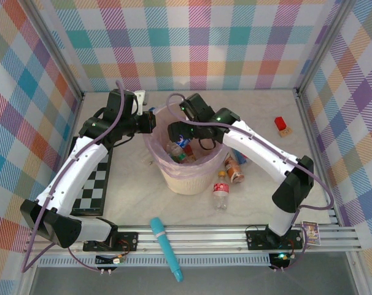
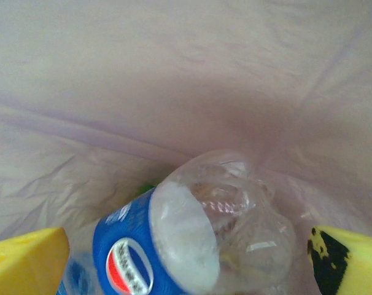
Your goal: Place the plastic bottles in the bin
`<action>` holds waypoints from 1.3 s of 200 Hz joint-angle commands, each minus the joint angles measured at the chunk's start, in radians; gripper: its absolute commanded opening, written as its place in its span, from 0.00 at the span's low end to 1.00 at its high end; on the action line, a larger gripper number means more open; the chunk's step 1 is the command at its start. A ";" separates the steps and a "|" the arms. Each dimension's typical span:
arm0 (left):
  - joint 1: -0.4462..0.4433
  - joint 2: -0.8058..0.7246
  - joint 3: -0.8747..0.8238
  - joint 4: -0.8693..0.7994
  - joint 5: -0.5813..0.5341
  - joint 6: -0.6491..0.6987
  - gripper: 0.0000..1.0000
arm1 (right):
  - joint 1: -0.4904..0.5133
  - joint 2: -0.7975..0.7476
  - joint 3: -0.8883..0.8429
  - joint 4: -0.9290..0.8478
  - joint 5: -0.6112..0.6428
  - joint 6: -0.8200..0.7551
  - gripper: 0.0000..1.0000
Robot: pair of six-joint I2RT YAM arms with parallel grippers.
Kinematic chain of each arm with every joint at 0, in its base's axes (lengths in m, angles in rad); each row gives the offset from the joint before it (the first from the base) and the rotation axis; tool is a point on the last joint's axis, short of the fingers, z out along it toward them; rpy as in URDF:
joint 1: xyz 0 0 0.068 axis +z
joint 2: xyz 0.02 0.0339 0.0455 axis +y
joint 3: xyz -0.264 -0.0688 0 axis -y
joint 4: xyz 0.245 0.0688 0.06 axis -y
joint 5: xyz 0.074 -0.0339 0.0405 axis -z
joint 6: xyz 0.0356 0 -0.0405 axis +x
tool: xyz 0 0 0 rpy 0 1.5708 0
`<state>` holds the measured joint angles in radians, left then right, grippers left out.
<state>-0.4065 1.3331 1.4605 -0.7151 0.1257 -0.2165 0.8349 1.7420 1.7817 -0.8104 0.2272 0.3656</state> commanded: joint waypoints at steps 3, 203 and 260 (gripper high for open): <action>-0.005 -0.027 0.007 0.048 0.016 -0.039 0.00 | 0.013 -0.079 0.069 -0.014 -0.012 -0.114 0.99; -0.005 -0.021 0.007 0.051 0.032 -0.021 0.00 | -0.652 -0.435 -0.460 0.014 -0.326 -0.168 0.99; -0.005 -0.031 0.003 0.033 0.037 -0.011 0.00 | -0.698 -0.146 -0.555 0.125 -0.360 -0.191 0.97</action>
<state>-0.4065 1.3331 1.4605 -0.7151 0.1287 -0.2119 0.1490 1.5063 1.2438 -0.7540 -0.0879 0.1783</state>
